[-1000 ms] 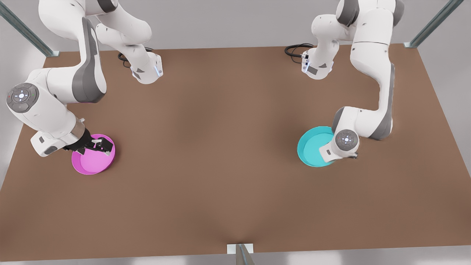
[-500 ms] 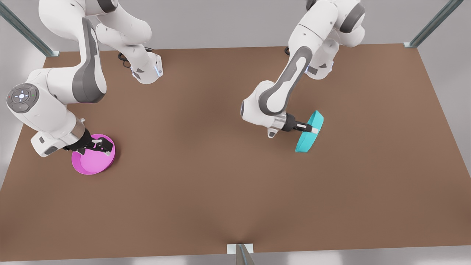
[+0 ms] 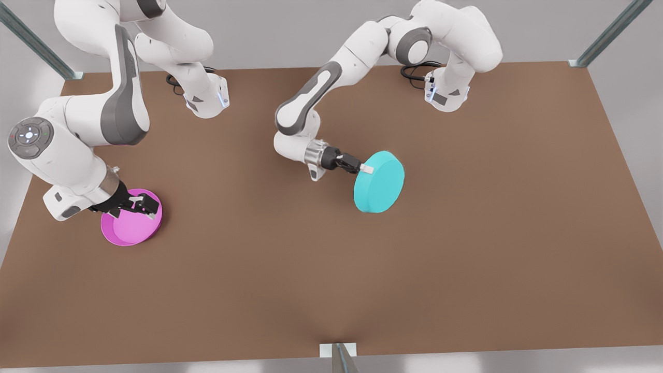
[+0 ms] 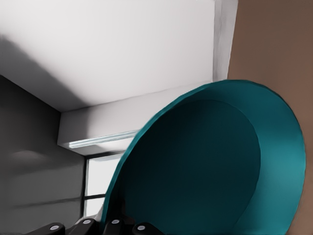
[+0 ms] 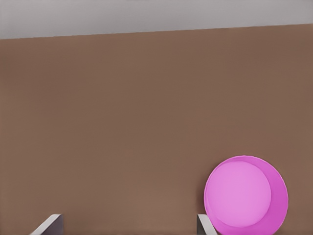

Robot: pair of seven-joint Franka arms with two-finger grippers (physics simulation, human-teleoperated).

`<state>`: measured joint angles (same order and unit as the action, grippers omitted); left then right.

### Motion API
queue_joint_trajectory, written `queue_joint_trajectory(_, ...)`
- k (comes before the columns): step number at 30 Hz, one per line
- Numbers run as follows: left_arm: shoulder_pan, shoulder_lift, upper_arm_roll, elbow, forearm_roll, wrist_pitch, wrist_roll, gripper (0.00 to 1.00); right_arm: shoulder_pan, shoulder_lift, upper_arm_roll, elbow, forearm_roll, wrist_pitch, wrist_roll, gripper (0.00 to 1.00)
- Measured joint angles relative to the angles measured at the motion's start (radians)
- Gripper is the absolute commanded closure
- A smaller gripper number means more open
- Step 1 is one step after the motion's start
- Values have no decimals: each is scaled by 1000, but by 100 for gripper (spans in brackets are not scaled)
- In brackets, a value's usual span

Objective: Flip the blue plate over with the left arm, and stack the pink plate on top of the blue plate with the right arm

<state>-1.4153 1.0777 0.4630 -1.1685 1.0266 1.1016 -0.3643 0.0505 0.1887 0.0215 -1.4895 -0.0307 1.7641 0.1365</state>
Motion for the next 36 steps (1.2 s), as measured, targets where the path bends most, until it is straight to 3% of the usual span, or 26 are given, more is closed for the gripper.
queue_joint_trajectory(7, -125, 188, 191, 87, -129, 29, -7, 79, -5, 0, 0, -2, 0, -1, -2, 0)
queue_joint_trajectory(16, -136, 240, 196, 70, -264, 47, -60, 79, -2, 0, 0, -2, 0, 0, -2, 0)
queue_joint_trajectory(17, -136, 240, 196, 67, -274, 48, -69, 65, -1, 0, 0, -2, 1, 0, -2, 0)
queue_joint_trajectory(18, -135, 240, 197, 56, -286, 55, -71, 1, -4, 0, 0, -2, 1, 0, -2, 0)
queue_joint_trajectory(23, -154, 237, 197, 56, -337, 56, -109, 0, -4, 0, 0, -3, 0, 2, -2, 0)
queue_joint_trajectory(30, -154, 228, 242, 68, -570, 144, -455, 0, -5, -3, 0, -12, -3, 0, -3, 0)
queue_joint_trajectory(36, -184, 219, 342, 98, -792, 148, -600, 0, -18, 2, 0, -14, -3, 3, -4, 0)
